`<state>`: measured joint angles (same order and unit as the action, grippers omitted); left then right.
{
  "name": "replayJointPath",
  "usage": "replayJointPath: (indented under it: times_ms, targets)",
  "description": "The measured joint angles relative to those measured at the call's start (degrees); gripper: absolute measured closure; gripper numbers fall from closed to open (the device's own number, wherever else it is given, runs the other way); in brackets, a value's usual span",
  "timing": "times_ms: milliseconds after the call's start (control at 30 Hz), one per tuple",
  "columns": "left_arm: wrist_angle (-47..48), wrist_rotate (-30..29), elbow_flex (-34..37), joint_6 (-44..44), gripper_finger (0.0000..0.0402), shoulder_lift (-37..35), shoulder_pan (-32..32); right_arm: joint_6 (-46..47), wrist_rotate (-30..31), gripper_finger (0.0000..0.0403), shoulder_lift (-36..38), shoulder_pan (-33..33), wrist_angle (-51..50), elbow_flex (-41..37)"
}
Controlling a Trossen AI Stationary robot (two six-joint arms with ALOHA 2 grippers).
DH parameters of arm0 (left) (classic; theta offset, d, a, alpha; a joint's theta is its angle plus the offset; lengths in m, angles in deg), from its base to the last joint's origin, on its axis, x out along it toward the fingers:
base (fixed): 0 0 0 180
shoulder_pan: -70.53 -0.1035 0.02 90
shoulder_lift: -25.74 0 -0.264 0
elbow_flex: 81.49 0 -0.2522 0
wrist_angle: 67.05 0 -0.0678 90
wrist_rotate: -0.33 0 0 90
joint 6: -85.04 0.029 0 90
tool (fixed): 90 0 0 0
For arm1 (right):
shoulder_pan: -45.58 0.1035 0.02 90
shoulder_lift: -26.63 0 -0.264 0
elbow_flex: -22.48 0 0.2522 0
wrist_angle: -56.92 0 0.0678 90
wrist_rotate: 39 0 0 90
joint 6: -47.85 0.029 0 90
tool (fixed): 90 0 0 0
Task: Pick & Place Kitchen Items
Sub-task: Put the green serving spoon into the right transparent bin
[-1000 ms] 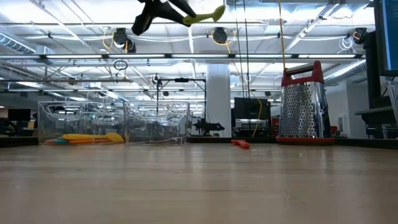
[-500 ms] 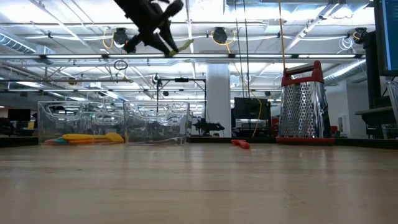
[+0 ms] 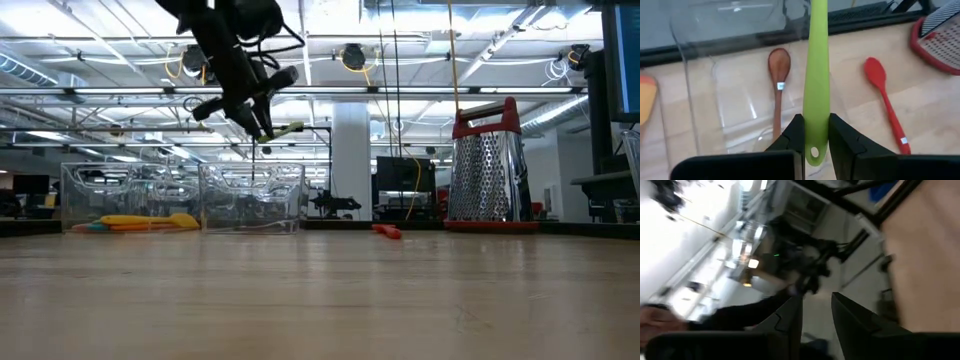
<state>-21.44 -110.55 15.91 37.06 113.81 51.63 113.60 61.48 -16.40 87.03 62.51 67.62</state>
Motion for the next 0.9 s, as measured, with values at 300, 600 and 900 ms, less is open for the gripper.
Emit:
replayJointPath:
  times_ms: [300, 600, 900]
  targets:
    - [1.7, 2.1, 0.0, -2.4, 0.0358, 4.6, -1.5, -20.6, -0.1, 0.0307, 0.0, -8.2, -8.9, 0.0]
    - [6.0, 3.5, 0.0, -4.9, 0.0358, 6.3, -2.3, -35.9, -0.1, 0.0307, 0.0, -15.4, -13.2, 0.0]
    - [10.2, 4.6, 0.0, -3.4, 0.0358, 8.0, -0.5, -46.9, -0.1, 0.0307, 0.0, -22.1, -15.1, 0.0]
